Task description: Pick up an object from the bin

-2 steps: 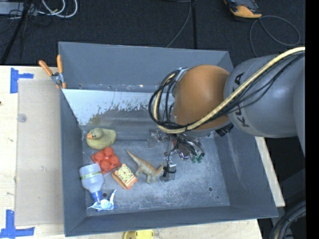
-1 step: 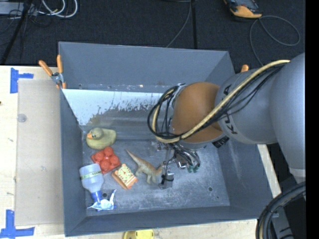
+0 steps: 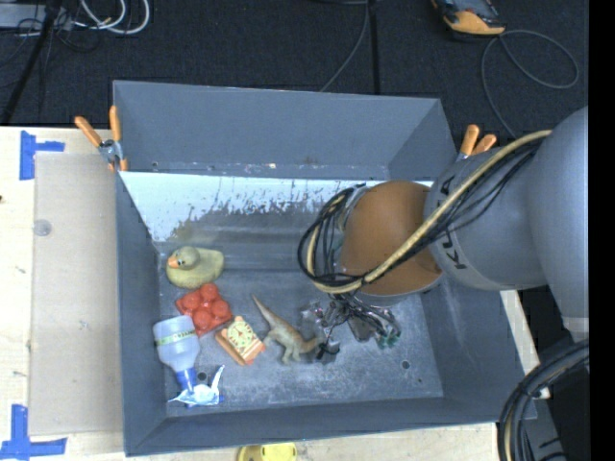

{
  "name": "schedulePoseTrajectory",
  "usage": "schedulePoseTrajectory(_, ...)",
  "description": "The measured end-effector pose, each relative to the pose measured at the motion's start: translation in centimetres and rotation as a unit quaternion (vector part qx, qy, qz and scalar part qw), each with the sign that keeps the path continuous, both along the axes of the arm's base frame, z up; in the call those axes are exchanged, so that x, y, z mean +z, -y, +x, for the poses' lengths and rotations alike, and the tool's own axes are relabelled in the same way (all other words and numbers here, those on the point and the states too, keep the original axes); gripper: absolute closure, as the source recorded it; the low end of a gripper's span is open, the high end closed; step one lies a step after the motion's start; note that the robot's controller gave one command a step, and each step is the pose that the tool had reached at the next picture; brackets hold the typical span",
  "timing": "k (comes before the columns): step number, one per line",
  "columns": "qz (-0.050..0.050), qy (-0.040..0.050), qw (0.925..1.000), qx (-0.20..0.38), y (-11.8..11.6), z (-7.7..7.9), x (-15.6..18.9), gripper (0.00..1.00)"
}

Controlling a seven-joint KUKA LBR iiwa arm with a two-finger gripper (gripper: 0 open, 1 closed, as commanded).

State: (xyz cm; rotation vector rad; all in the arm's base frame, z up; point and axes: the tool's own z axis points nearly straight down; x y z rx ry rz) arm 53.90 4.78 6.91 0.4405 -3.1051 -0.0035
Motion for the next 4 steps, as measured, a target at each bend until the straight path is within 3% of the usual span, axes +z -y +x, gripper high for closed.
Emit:
schedulePoseTrajectory(3,0.0,-0.0028,1.0,-0.001,0.0,-0.2,0.8,1.0)
schedulePoseTrajectory(4,0.0,-0.0051,1.0,-0.001,0.0,-0.3,2.9,1.0)
